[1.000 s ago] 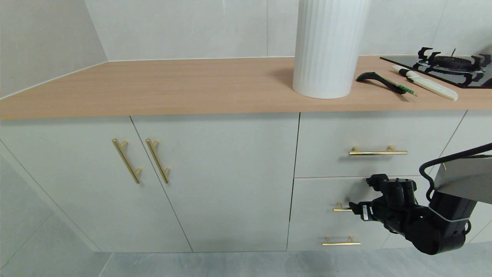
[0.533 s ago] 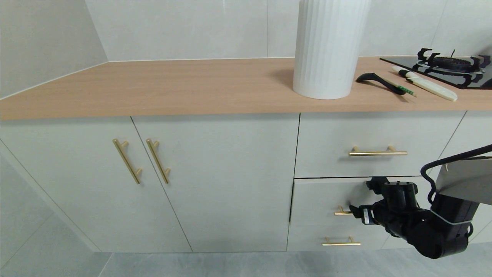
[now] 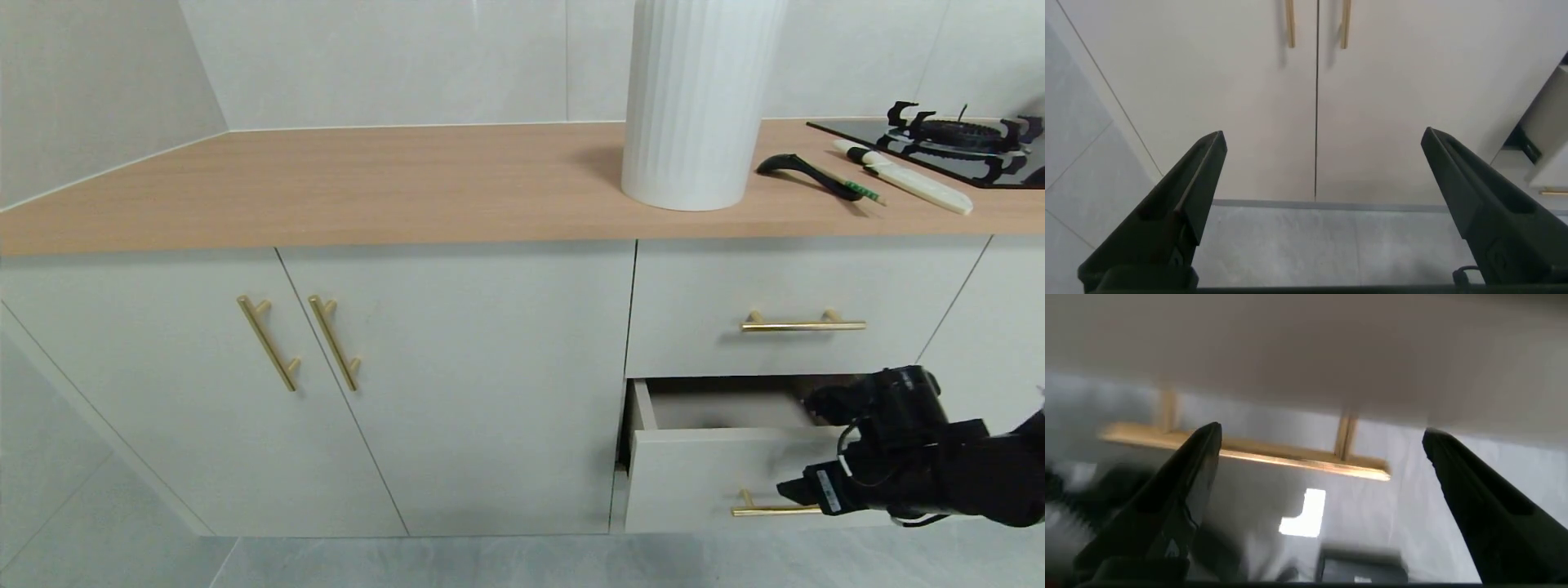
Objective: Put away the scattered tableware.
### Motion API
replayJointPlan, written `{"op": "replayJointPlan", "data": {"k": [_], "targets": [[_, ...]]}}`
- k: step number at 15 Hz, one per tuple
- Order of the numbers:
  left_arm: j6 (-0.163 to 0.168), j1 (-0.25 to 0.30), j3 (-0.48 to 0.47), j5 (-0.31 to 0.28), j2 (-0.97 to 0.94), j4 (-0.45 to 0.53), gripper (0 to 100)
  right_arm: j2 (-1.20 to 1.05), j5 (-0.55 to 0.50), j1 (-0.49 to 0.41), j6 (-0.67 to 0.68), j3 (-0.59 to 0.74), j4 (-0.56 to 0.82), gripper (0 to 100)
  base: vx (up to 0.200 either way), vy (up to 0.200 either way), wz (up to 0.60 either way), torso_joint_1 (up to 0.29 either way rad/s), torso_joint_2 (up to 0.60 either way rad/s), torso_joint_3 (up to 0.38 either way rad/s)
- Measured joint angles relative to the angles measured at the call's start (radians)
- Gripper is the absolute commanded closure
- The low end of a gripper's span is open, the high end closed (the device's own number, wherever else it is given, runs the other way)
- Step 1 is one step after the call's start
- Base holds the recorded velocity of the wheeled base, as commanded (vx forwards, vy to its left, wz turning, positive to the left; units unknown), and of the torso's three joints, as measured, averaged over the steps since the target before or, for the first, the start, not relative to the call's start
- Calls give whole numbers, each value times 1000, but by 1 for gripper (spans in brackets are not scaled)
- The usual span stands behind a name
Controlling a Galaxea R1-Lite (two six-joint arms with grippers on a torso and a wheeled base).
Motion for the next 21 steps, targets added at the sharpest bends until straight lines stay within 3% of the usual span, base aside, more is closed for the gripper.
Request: {"op": "replayJointPlan", "data": {"k": [3,7,14,21], "targets": [[0,0,0,0,0,0,0,-206,20,5,19,-71,175,0,0,0,0,0,0,0],[0,0,0,0,0,0,0,-297,22,37,114,-122,188,0,0,0,0,0,0,0],[0,0,0,0,0,0,0,-146,-77,92,209,-127,3,0,0,0,0,0,0,0],[0,0,0,0,0,0,0,-9,-105,101,240,-124,-147,0,0,0,0,0,0,0]]}}
